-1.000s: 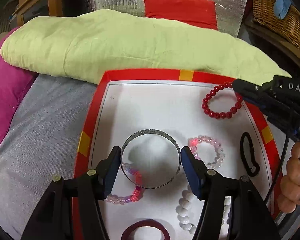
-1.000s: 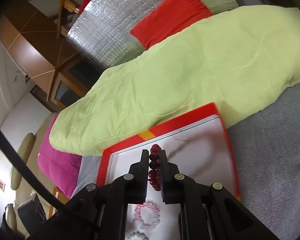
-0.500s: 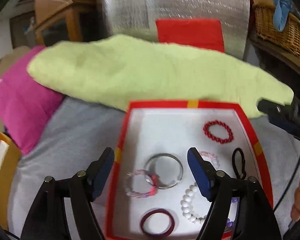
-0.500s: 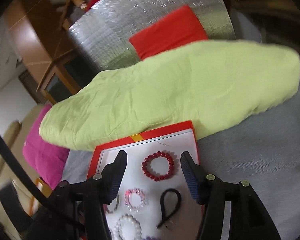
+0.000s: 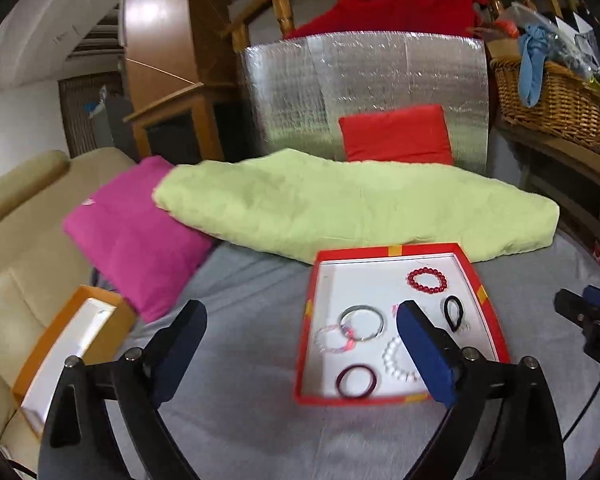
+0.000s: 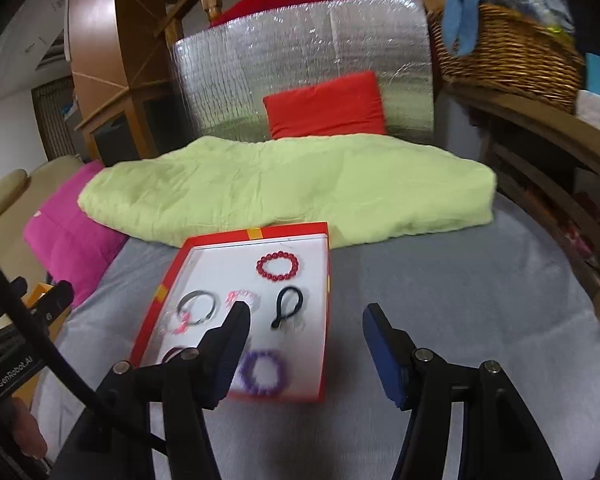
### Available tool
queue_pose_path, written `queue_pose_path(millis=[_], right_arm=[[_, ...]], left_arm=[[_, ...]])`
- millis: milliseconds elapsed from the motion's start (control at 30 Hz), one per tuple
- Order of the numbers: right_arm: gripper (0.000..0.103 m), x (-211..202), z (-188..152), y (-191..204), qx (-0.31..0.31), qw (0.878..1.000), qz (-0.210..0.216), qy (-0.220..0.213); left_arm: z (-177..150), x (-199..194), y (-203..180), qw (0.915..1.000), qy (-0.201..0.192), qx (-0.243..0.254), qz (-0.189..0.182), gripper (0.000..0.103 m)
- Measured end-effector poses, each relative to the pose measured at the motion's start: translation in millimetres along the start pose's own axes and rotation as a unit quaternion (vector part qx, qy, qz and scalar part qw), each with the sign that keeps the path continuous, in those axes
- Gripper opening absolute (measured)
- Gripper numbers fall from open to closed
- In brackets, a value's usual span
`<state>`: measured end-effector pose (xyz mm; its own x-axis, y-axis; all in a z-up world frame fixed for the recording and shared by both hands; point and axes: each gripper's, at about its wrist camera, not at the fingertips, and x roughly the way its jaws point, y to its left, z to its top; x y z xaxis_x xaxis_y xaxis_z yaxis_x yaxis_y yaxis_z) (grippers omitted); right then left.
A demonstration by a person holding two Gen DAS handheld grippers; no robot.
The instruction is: Organize jewelry
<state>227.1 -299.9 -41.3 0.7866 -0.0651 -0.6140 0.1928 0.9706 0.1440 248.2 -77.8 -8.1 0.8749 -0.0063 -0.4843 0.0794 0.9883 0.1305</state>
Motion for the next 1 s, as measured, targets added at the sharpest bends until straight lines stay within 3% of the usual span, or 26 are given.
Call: queue_pose_path(millis=[233,533,800,1000], right_arm=[[0.066,-97,-16,21,-0.023,0.999,-0.008,-0.035],[0.069,-202,-28,48,-0.057,0.996,-0.005,-0.067],[0.073,-259,-45,59,-0.068,0.995,-0.010,-0.075],[0.073,-265,-59,71,-0.080,0.995,-0.008,-0.063]], left_arm=[[4,-89,22,0.9989,-0.039,0.006,0.025,0.098],[8,-191,43,0.9950,-0.100,-0.006,0.005,0.102],[-1,-237,50,0.9943,-0.105,-0.005,0.019,0.102],[-11,-254,50,0.9949,-0.100,0.004,0.011,0.102]])
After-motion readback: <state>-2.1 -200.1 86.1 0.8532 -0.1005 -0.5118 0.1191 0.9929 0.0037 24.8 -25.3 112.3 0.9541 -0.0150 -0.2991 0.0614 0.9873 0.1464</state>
